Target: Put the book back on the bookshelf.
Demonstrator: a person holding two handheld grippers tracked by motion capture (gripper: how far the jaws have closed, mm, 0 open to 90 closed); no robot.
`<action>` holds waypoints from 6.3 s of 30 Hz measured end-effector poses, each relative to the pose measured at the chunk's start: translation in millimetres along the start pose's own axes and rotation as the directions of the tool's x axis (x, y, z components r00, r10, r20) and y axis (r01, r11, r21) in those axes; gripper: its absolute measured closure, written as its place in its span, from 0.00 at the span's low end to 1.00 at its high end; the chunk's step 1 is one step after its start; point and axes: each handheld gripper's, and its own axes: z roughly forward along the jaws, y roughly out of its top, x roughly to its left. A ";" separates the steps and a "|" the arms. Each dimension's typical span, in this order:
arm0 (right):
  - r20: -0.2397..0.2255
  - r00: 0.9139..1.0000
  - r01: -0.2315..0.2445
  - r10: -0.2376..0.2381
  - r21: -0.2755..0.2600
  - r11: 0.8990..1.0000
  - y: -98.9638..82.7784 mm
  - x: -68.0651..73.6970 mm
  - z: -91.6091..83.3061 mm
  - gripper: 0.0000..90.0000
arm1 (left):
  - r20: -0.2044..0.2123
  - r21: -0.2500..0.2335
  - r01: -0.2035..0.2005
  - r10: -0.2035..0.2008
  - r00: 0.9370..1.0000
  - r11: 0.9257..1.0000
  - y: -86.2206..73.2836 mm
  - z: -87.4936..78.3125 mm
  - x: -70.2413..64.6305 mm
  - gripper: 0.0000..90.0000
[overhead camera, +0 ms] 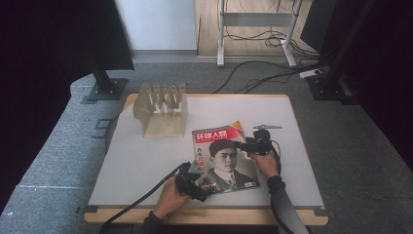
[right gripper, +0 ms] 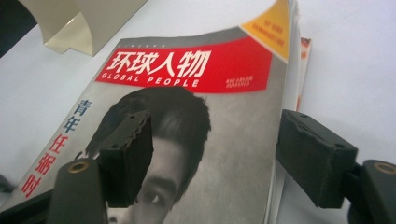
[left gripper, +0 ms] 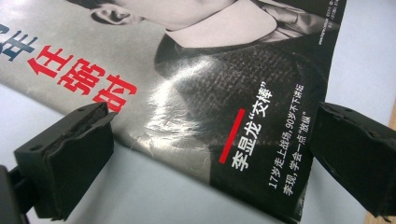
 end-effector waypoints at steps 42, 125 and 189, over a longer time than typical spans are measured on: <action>0.077 0.982 0.168 -0.175 0.083 0.982 23.8 29.4 -5.7 0.95 | -0.004 0.006 0.005 -0.005 1.000 1.000 0.6 -1.2 2.4 0.03; 0.045 0.824 0.566 -0.565 -0.127 0.815 33.3 137.3 -118.6 0.96 | 0.138 -0.055 0.113 -0.105 0.985 0.992 45.8 -6.3 75.4 0.38; 0.013 0.782 0.613 -0.623 -0.192 0.766 33.0 151.1 -139.2 0.96 | 0.206 0.077 0.091 -0.105 0.973 0.993 74.3 -23.9 89.2 0.47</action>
